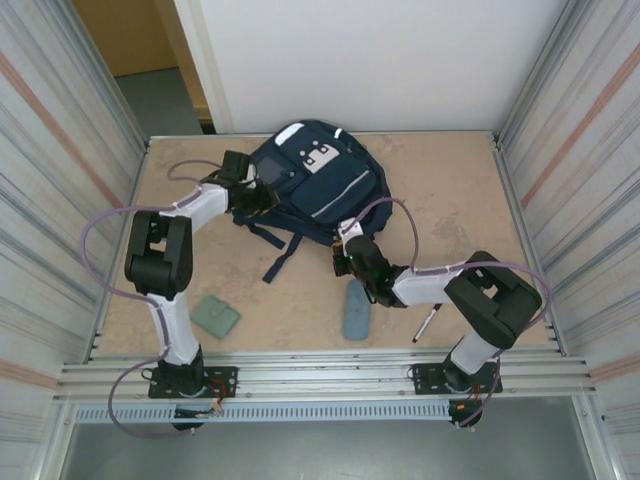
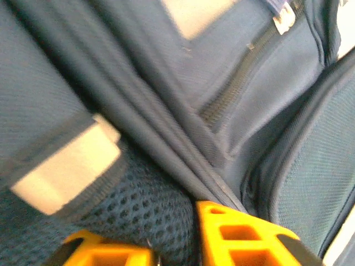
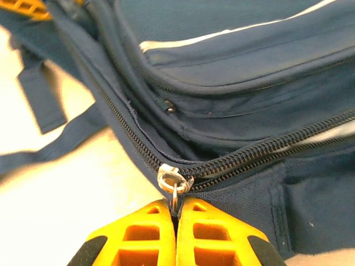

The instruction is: Pack books, pencil case, and school supplies into a backpack

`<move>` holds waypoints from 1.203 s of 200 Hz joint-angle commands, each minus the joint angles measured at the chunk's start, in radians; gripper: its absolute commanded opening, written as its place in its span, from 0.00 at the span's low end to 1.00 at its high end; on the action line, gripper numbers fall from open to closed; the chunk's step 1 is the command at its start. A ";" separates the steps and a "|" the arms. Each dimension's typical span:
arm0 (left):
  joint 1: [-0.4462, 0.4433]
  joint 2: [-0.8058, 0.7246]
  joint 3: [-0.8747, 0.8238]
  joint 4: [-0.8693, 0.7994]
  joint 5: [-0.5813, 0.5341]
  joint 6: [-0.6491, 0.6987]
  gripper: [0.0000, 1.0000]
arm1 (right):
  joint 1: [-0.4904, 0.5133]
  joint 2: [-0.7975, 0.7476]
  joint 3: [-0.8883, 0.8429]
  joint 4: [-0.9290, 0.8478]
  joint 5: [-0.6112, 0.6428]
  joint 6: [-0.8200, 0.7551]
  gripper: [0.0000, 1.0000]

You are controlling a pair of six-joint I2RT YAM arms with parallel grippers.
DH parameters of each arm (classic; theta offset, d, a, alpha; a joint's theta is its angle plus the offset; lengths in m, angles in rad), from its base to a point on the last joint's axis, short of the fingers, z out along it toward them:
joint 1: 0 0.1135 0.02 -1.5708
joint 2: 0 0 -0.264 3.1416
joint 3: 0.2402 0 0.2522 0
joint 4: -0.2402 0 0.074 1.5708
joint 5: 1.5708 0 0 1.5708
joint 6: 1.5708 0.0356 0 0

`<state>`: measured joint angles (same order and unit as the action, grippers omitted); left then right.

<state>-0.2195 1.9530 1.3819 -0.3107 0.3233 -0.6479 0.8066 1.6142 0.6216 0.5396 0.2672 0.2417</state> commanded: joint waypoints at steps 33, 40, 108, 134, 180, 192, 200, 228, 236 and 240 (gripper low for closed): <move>-0.037 -0.201 -0.217 0.058 -0.007 -0.127 0.43 | -0.035 -0.049 0.115 -0.327 -0.256 0.145 0.00; -0.067 -0.229 -0.239 0.056 0.000 -0.127 0.44 | -0.035 -0.042 0.136 -0.351 -0.291 0.155 0.00; -0.338 -0.280 -0.289 0.016 -0.318 -0.286 0.49 | -0.037 -0.008 0.289 -0.539 -0.469 0.243 0.00; -0.377 -0.295 -0.334 0.103 -0.371 -0.347 0.48 | -0.039 -0.020 0.306 -0.608 -0.512 0.283 0.00; -0.366 -0.291 -0.387 0.240 -0.341 -0.274 0.00 | -0.090 0.005 0.368 -0.824 -0.537 0.283 0.00; -0.357 -0.285 -0.362 0.190 -0.336 -0.237 0.00 | -0.128 0.038 0.443 -0.990 -0.560 0.245 0.00; -0.350 -0.285 -0.355 0.169 -0.335 -0.214 0.00 | -0.148 0.059 0.486 -1.092 -0.582 0.211 0.00; -0.298 -0.296 -0.358 0.150 -0.296 -0.149 0.00 | -0.201 0.085 0.547 -1.288 -0.581 0.129 0.00; -0.284 -0.296 -0.359 0.150 -0.279 -0.122 0.00 | -0.227 0.088 0.554 -1.320 -0.580 0.113 0.00; -0.276 -0.296 -0.360 0.153 -0.270 -0.107 0.00 | -0.245 0.095 0.561 -1.335 -0.584 0.102 0.00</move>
<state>-0.5556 1.6833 1.0000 -0.1448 0.0566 -0.8665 0.6220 1.6848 1.1553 -0.5171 -0.3019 0.4309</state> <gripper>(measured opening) 0.056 0.045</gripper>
